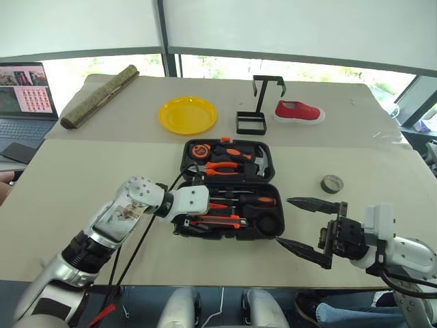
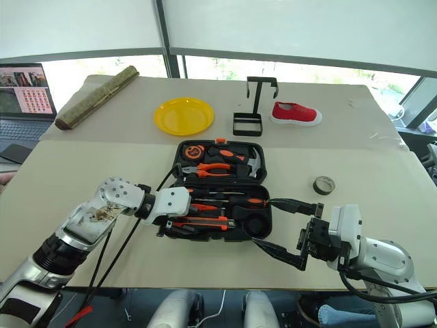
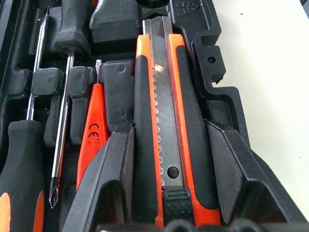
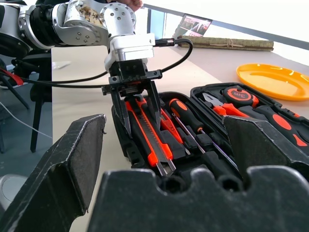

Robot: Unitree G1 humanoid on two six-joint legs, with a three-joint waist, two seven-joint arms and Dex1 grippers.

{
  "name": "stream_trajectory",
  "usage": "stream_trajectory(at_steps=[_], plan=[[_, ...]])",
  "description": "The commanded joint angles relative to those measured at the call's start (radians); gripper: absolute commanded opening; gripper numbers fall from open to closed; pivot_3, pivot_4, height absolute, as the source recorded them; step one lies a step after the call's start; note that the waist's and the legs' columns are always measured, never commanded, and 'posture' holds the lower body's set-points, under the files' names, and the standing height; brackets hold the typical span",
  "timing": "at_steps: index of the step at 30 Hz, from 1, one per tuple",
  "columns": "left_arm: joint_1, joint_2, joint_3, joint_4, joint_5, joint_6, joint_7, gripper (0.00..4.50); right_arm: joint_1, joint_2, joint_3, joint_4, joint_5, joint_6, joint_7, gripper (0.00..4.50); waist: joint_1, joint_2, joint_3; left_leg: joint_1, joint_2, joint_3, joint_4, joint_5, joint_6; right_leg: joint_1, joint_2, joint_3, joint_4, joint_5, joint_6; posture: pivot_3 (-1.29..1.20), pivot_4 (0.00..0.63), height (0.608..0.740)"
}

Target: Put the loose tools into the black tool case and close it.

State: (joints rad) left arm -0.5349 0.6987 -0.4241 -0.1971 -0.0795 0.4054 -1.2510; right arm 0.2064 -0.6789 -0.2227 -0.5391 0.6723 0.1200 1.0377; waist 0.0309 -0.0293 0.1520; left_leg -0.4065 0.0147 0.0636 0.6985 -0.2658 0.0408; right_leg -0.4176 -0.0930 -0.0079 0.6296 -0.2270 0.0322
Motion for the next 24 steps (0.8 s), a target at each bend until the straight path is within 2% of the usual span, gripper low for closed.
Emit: stream_trajectory(at_steps=[1, 4, 6, 7, 8, 11, 18, 21, 24], plan=[[-0.017, -0.023, -0.040, 0.016, 0.019, -0.005, -0.009, 1.71, 0.000, -0.009, -0.014, -0.027, 0.010, 0.007, -0.003, 4.50, 0.005, 0.000, 0.000, 0.000, 0.000, 0.000, 0.000, 0.000, 0.000, 0.000, 0.000, 0.000, 0.000, 0.000, 0.000, 0.00, 0.150, 0.740], [-0.020, -0.034, -0.039, 0.017, 0.003, 0.035, -0.015, 1.71, -0.003, -0.006, -0.005, -0.024, 0.004, 0.009, -0.006, 4.50, 0.010, 0.000, 0.000, 0.000, 0.000, 0.000, 0.001, 0.000, 0.000, 0.001, 0.000, 0.000, 0.000, 0.000, 0.000, 0.00, 0.150, 0.740], [-0.012, -0.051, -0.018, 0.013, -0.018, 0.039, -0.005, 2.71, -0.007, -0.003, 0.004, -0.022, 0.000, 0.010, -0.010, 4.50, 0.010, 0.000, 0.000, 0.000, 0.000, 0.000, 0.001, 0.000, 0.001, 0.001, 0.000, 0.000, 0.000, 0.000, 0.000, 0.00, 0.150, 0.740], [-0.009, -0.063, 0.001, 0.013, -0.036, 0.040, 0.003, 2.90, -0.009, -0.002, 0.008, -0.021, -0.002, 0.010, -0.011, 4.50, 0.010, 0.000, 0.000, 0.000, 0.000, 0.000, 0.001, 0.000, 0.001, 0.001, 0.000, 0.000, 0.000, 0.000, 0.001, 0.00, 0.150, 0.740], [-0.009, -0.075, 0.029, 0.019, -0.061, 0.030, 0.004, 3.35, -0.012, 0.000, 0.011, -0.018, -0.003, 0.011, -0.013, 4.50, 0.010, 0.000, 0.000, 0.000, 0.000, 0.000, 0.001, 0.000, 0.001, 0.002, 0.000, 0.000, 0.000, 0.000, 0.001, 0.00, 0.150, 0.740], [-0.015, -0.100, 0.120, 0.050, -0.139, 0.002, -0.005, 4.26, -0.017, 0.001, 0.016, -0.012, -0.003, 0.010, -0.014, 4.50, 0.006, 0.000, 0.000, 0.000, 0.000, -0.001, 0.002, 0.000, 0.001, 0.001, 0.000, 0.000, 0.000, 0.000, 0.001, 0.00, 0.150, 0.740], [0.001, -0.110, 0.283, 0.138, -0.284, -0.125, -0.069, 4.26, -0.025, 0.004, 0.012, 0.015, -0.005, 0.003, -0.003, 4.50, -0.010, 0.000, 0.000, 0.000, 0.001, -0.001, 0.001, 0.000, 0.000, -0.001, 0.001, 0.000, 0.002, 0.000, 0.000, 0.00, 0.150, 0.740], [0.048, -0.100, 0.285, 0.177, -0.261, -0.279, -0.119, 3.53, -0.032, 0.011, 0.012, 0.028, -0.011, -0.005, -0.005, 4.50, -0.016, 0.000, 0.000, 0.000, 0.001, 0.000, 0.001, 0.000, 0.000, 0.000, 0.001, 0.000, 0.002, 0.000, 0.000, 0.00, 0.150, 0.740], [0.088, -0.104, 0.275, 0.197, -0.241, -0.344, -0.119, 2.43, -0.038, 0.024, 0.011, 0.040, -0.022, -0.018, -0.009, 4.50, -0.018, 0.000, 0.000, 0.000, 0.001, 0.000, 0.001, 0.000, 0.000, 0.000, 0.000, 0.000, 0.001, 0.000, 0.000, 0.00, 0.150, 0.740]])
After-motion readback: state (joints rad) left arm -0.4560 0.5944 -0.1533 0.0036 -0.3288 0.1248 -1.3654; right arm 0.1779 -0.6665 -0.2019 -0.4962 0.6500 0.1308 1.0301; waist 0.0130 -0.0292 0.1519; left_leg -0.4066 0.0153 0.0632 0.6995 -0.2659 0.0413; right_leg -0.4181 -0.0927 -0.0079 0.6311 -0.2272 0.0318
